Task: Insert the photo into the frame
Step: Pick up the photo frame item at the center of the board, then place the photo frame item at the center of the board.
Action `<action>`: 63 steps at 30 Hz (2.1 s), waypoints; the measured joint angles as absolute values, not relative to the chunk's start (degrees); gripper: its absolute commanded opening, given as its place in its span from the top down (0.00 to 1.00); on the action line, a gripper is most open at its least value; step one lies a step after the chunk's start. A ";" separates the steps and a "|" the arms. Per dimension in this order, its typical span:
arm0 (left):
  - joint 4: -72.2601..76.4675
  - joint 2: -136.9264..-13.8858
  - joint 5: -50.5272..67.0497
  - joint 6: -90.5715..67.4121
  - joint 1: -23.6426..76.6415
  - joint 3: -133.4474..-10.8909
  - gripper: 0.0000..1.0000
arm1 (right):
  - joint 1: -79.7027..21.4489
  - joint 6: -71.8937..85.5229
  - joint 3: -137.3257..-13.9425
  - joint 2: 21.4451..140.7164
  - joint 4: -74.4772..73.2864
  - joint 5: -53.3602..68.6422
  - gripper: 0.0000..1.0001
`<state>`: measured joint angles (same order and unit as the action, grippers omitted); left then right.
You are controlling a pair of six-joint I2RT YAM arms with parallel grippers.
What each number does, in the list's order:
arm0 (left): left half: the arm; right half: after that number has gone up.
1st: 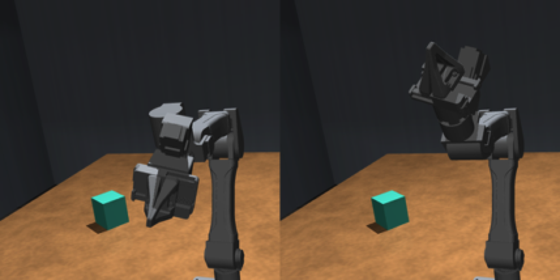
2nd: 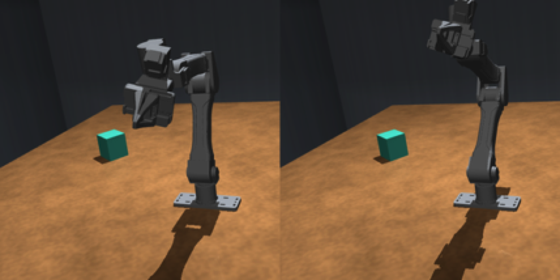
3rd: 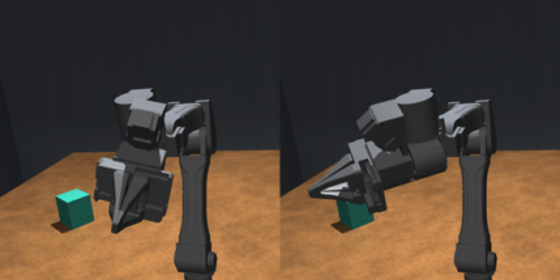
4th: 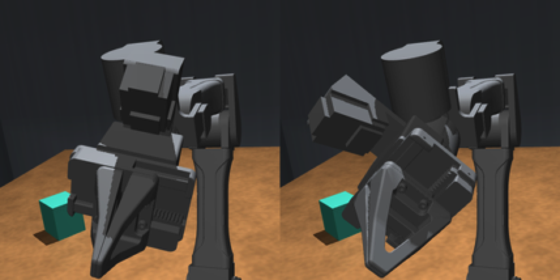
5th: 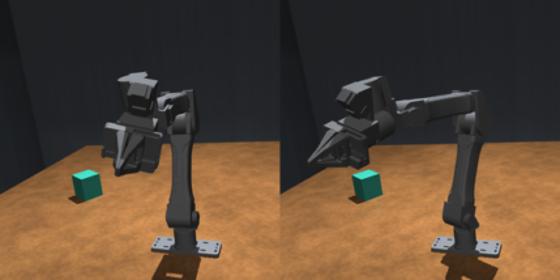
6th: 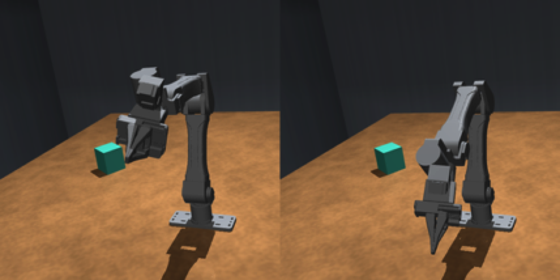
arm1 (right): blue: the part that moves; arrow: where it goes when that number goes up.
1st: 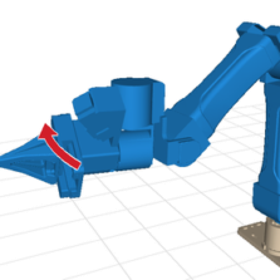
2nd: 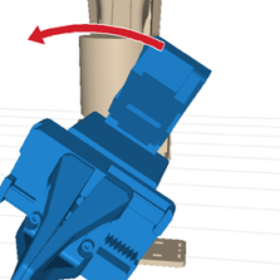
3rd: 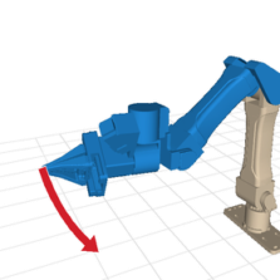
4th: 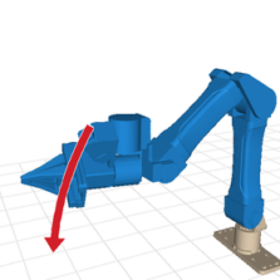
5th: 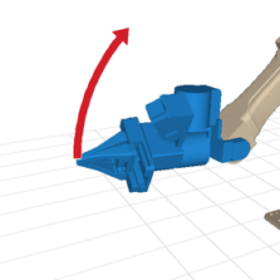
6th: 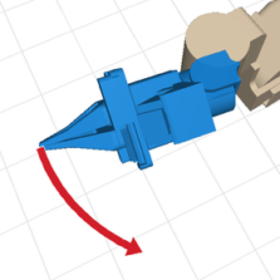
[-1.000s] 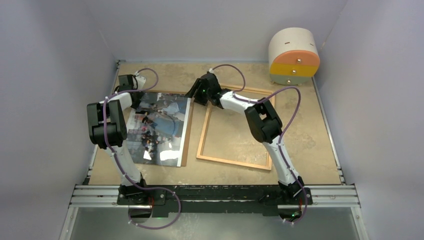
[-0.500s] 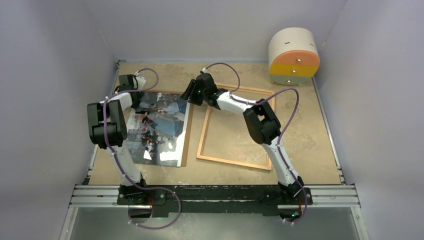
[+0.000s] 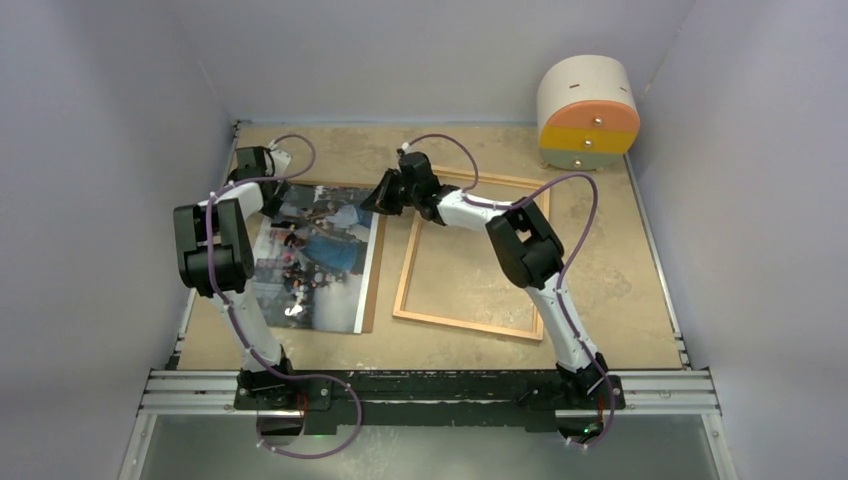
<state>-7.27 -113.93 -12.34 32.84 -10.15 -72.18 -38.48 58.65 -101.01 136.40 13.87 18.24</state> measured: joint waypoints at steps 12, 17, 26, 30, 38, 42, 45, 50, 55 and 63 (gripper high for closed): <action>-27.55 -113.38 -5.54 32.16 -12.53 -82.46 0.00 | -30.96 54.61 -94.32 122.83 8.25 23.33 1.00; -30.94 -109.71 -5.08 32.14 -8.45 -82.70 0.00 | -22.13 47.86 -86.74 111.18 1.91 24.73 1.00; -32.34 -107.92 -5.13 31.68 6.09 -80.75 0.00 | -13.08 31.79 -80.97 107.63 -14.61 19.84 1.00; -32.84 -108.57 -5.39 31.68 14.11 -80.55 0.00 | -13.06 28.93 -80.97 109.56 -17.74 16.99 0.92; -32.95 -114.32 -6.76 31.48 16.38 -83.05 0.00 | -13.06 27.73 -82.70 114.08 -22.33 10.94 0.21; -33.56 -114.34 -6.83 31.48 15.99 -83.48 0.00 | -13.06 27.57 -83.42 113.56 -23.73 6.33 0.01; -33.87 -114.24 -6.76 31.51 15.99 -83.72 0.00 | -13.06 28.71 -83.35 111.33 -24.16 3.66 0.01; -34.68 -114.08 -6.09 31.51 15.79 -84.60 0.00 | -12.53 33.65 -81.78 103.28 -22.59 5.21 0.01; -35.31 -114.08 -5.56 31.44 15.38 -85.36 0.00 | -11.92 36.49 -78.19 98.74 -18.50 10.41 0.03; -35.62 -114.08 -4.58 31.09 11.16 -86.67 0.00 | -15.94 41.65 -59.92 88.99 -17.72 13.02 0.13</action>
<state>-35.62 -114.08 -4.58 31.09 11.16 -86.67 -15.94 41.65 -59.92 88.99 -17.72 13.02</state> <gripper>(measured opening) 0.996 0.896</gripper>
